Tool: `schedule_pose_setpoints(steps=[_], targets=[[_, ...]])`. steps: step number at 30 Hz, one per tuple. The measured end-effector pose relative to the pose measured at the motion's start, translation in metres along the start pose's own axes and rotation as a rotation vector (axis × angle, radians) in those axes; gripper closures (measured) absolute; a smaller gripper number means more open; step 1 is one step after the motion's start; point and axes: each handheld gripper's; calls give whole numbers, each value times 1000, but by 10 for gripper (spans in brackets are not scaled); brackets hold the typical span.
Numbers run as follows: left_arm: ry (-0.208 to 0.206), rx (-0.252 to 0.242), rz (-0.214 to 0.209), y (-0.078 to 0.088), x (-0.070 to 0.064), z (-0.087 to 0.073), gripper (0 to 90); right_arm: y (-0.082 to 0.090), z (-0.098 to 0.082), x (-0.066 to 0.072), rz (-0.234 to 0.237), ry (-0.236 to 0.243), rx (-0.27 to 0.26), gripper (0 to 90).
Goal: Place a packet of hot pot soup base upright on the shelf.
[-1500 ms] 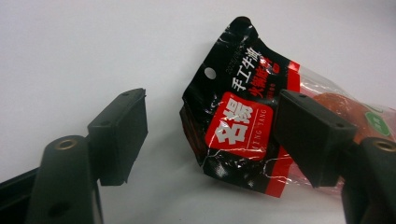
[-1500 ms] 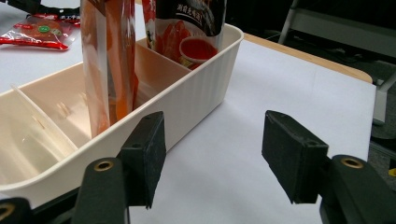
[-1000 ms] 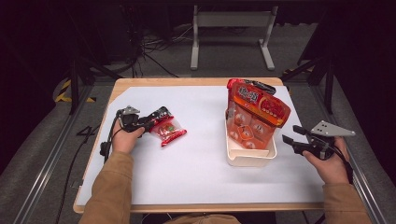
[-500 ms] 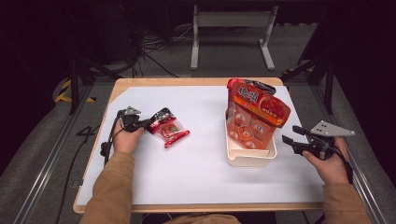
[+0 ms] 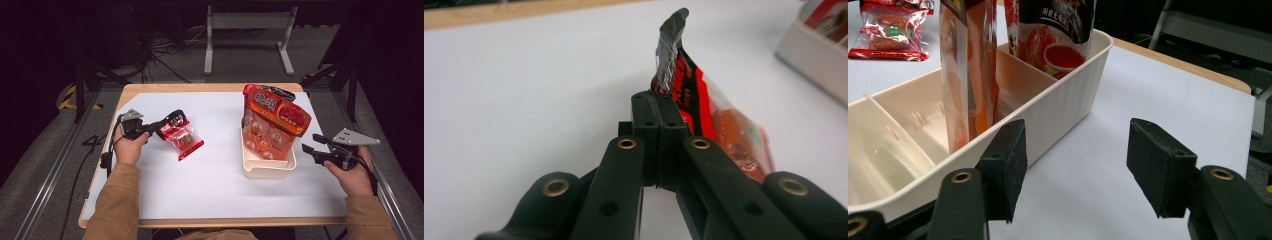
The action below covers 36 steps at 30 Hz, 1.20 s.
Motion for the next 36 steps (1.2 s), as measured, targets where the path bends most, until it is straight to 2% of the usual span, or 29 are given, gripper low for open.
schedule_pose_setpoints(steps=[2, 4, 8, 13, 18, 24, 27, 32, 34, 36], targets=[[-21, -5, -15, 6, -7, 5, 900, 0, 0, 0, 0, 0, -1, 419], [-26, -9, -24, 7, -9, 7, 900, 0, 1, 0, 0, 0, -1, 419], [-78, -23, -64, 17, -26, 16, 900, 0, 1, -1, 1, 0, -3, 422], [-135, -16, -99, 26, -44, 25, 900, 1, 2, -2, 1, -2, -5, 424], [-188, -26, -128, 35, -58, 31, 900, 1, 2, -2, 2, -4, -10, 424], [-207, -39, -136, 44, -66, 35, 900, 2, 2, -4, 20, -25, -29, 424], [-224, -51, -150, 49, -70, 38, 900, 2, 2, -5, 24, -33, -40, 425], [-230, -56, -186, 55, -80, 41, 900, 2, 2, -6, 22, -34, -38, 423], [-267, -53, -199, 59, -88, 44, 900, 1, 2, -6, 21, -35, -36, 420], [-275, -52, -207, 60, -94, 45, 900, 1, 2, -6, 22, -35, -32, 420]])
Point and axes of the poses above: each handheld gripper's, and its own axes: y roughly backward along the jaws, z roughly out of its top, x roughly to its left, and after that the axes turned 6 degrees about y, right-handed
